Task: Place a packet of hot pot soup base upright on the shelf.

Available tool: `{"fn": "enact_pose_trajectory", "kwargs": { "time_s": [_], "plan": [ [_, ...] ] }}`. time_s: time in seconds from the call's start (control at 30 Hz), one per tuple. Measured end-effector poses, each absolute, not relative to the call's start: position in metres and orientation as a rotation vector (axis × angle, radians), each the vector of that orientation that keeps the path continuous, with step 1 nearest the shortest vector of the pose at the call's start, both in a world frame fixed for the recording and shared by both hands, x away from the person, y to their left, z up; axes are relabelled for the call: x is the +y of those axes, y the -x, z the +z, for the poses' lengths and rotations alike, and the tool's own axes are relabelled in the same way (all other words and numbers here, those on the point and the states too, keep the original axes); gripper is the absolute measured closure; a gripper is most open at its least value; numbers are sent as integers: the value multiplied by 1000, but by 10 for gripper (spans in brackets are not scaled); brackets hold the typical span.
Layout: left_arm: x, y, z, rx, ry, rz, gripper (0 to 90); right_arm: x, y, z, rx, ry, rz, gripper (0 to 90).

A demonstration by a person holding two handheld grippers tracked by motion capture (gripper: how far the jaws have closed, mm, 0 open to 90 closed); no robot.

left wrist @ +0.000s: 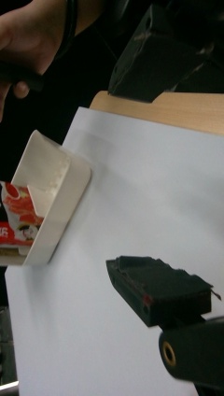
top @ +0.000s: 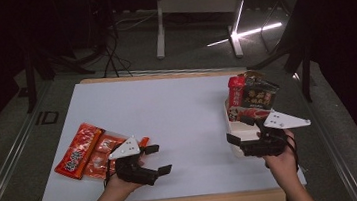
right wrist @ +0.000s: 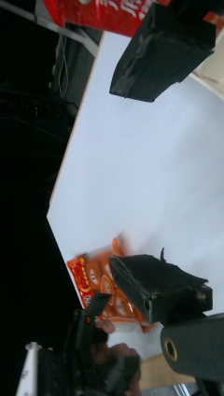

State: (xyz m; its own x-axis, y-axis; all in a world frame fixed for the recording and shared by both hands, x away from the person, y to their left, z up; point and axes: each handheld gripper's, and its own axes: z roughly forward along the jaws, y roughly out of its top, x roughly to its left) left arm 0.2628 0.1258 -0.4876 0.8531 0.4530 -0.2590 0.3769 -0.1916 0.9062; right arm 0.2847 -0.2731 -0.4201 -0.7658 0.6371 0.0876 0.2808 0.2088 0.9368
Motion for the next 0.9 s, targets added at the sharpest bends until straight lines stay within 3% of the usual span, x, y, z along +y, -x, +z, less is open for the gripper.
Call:
{"fn": "enact_pose_trajectory", "kwargs": {
  "time_s": [0.17, 0.23, 0.47, 0.5, 0.7, 0.87, 0.9],
  "plan": [
    [140, -261, -481, 662, -1796, 136, 403, -273, -278, -425, 2188, -834, 1562, 148],
    [147, -261, -479, 690, -1797, 156, 407, -273, -277, -427, 2196, -829, 1558, 148],
    [164, -260, -472, 772, -1809, 225, 558, -273, -278, -429, 2199, -832, 1570, 149],
    [175, -259, -470, 819, -1825, 263, 628, -273, -278, -429, 2199, -823, 1571, 148],
    [207, -254, -473, 948, -1843, 348, 781, -270, -278, -433, 2220, -808, 1573, 148],
    [226, -250, -479, 1025, -1845, 375, 850, -267, -278, -435, 2236, -792, 1568, 148],
    [252, -247, -486, 1133, -1834, 426, 873, -265, -278, -436, 2245, -787, 1569, 148]
  ]
}}
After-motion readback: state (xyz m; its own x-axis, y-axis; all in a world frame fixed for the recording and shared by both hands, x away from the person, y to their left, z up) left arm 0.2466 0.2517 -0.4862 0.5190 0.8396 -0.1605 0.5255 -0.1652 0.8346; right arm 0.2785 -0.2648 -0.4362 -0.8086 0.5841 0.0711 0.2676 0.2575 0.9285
